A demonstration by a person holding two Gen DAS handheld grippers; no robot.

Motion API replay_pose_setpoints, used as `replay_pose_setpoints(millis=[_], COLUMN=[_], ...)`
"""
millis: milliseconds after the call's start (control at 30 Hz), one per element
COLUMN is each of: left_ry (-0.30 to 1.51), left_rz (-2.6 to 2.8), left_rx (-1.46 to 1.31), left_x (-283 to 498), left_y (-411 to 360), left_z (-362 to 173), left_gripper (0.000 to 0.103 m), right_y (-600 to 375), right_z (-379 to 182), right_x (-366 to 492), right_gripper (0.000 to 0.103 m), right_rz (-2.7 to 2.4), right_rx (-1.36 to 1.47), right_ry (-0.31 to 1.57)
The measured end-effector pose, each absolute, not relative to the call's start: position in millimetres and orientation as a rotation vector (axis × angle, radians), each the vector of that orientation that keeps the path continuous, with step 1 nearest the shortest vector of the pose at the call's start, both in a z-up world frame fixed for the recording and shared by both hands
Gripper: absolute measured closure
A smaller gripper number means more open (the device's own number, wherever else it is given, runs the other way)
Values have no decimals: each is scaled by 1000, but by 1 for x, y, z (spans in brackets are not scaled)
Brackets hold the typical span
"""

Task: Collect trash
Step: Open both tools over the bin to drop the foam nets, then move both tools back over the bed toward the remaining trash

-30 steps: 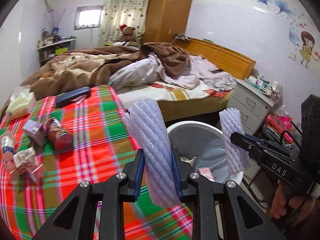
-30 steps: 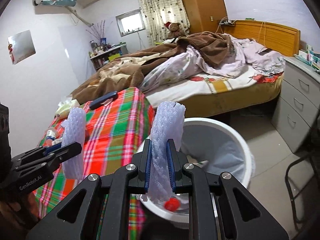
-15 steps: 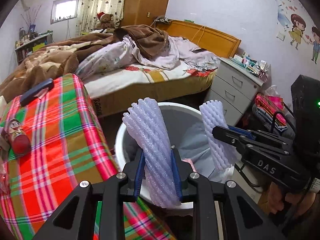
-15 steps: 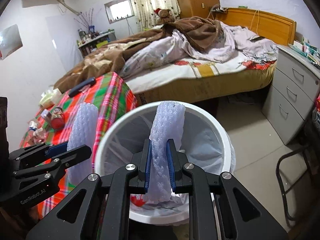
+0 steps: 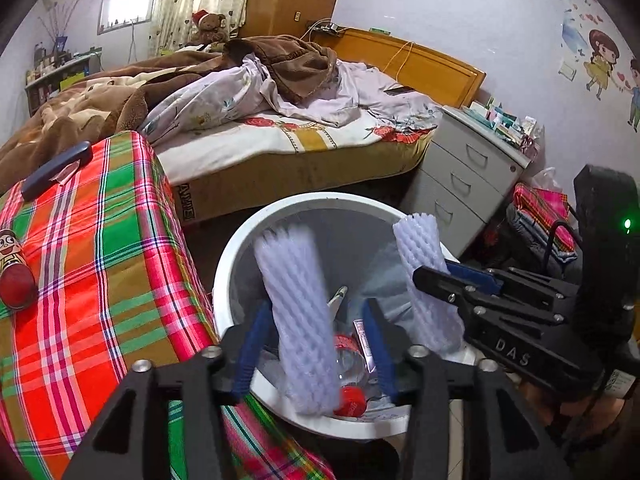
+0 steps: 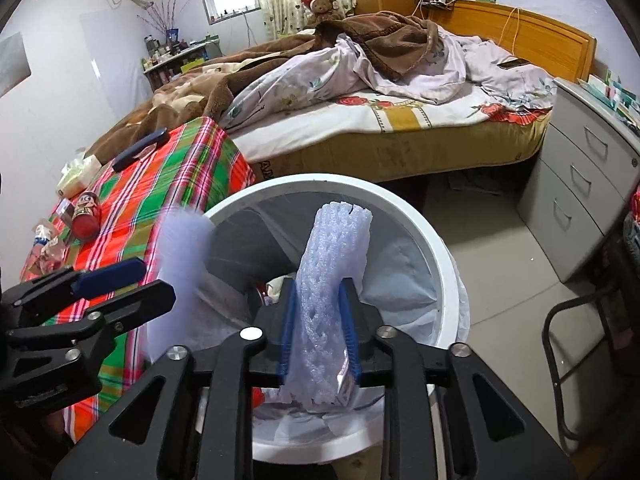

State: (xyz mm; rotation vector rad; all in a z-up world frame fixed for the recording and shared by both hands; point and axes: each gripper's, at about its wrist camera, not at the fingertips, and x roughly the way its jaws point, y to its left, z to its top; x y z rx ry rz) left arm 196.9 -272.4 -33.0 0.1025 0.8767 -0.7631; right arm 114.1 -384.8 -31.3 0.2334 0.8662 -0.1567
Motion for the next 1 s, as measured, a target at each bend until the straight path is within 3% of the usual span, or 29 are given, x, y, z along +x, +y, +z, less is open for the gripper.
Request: replay_pose_setpoints(millis=[67, 233, 333, 1000], left_ry=[872, 865, 858, 779], left_rz=[-758, -749, -735, -597], left_rx=[101, 89, 75, 13], left_x=[198, 199, 199, 192], left_y=[-270, -262, -253, -165], left_z=[-32, -29, -25, 2], left_gripper=[52, 51, 51, 51], right_y=[-384, -382, -380, -326], right_z=[-30, -28, -26, -3], right_x=[113, 113, 113, 120], right_gripper=[62, 60, 48, 48], right_rz=[-164, -162, -160, -66], right_rx=[234, 236, 233, 198], right_ry=[864, 855, 846, 777])
